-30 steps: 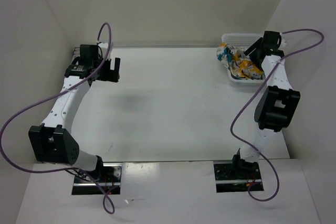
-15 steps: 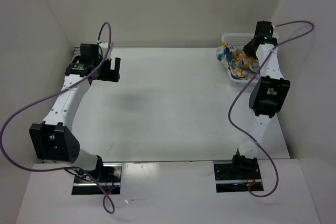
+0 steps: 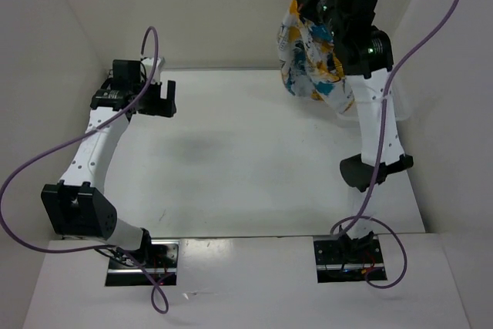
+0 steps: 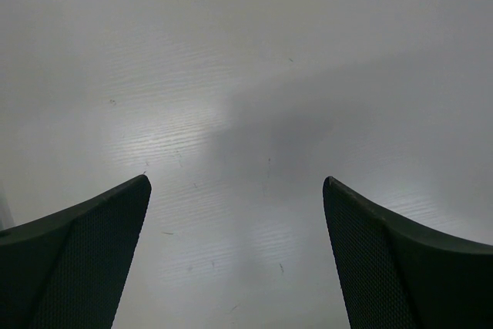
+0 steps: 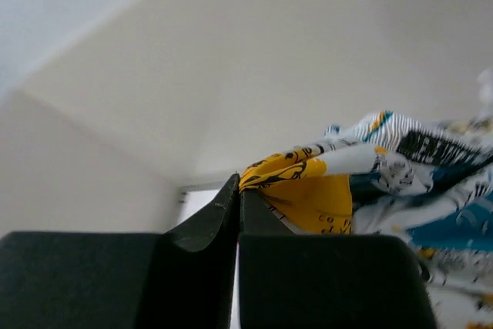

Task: Fold and stack the shorts
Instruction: Move the shorts to the center of the board

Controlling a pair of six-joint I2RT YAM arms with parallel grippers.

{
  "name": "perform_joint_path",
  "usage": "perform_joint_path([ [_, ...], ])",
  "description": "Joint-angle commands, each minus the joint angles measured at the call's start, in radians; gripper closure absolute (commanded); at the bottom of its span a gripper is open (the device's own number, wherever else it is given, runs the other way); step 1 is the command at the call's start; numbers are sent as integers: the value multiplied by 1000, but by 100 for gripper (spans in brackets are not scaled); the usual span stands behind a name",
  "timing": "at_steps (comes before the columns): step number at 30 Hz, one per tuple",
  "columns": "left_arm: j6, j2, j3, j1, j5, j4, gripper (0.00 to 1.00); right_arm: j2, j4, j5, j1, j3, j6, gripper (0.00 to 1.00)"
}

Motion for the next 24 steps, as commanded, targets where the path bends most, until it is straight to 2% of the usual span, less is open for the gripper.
perform_joint_path([
  [1, 3, -3, 63, 8, 28, -14, 1, -57, -22, 13, 65, 184, -47, 100],
  [3, 3, 6, 73, 8, 39, -14, 1, -5, -79, -38, 76, 308, -32, 100],
  [4, 3, 6, 89, 8, 39, -14, 1, 27, -108, -53, 85, 473, -20, 100],
  [8, 3, 17, 161, 8, 25, -26, 1, -10, -91, -76, 111, 352, 0, 100],
  [11, 3, 26, 202, 8, -4, -46, 1, 65, -229, -40, 112, 472, 0, 100],
  [13, 3, 26, 239, 20, -35, -58, 1, 113, -321, 27, 112, 433, 0, 98],
  [14, 3, 26, 248, 20, -53, -59, 1, 145, -365, 49, 112, 454, 0, 91],
  [15, 3, 26, 248, 31, -53, -68, 1, 215, -404, 61, 112, 455, 0, 77],
  [16, 3, 26, 259, 31, -64, -68, 1, 257, -459, 33, 112, 455, 0, 56],
  [17, 3, 26, 259, 31, -64, -68, 1, 304, -488, 14, 96, 471, 0, 21],
  [18, 3, 26, 259, 31, -50, -68, 1, 381, -522, 14, 86, 471, 11, 16],
  [20, 3, 26, 247, 31, 6, -49, 1, 420, -539, 14, 85, 452, 11, 10],
  [24, 3, -9, 164, 31, 92, -25, 1, 417, -539, 118, 133, 476, 11, 9],
])
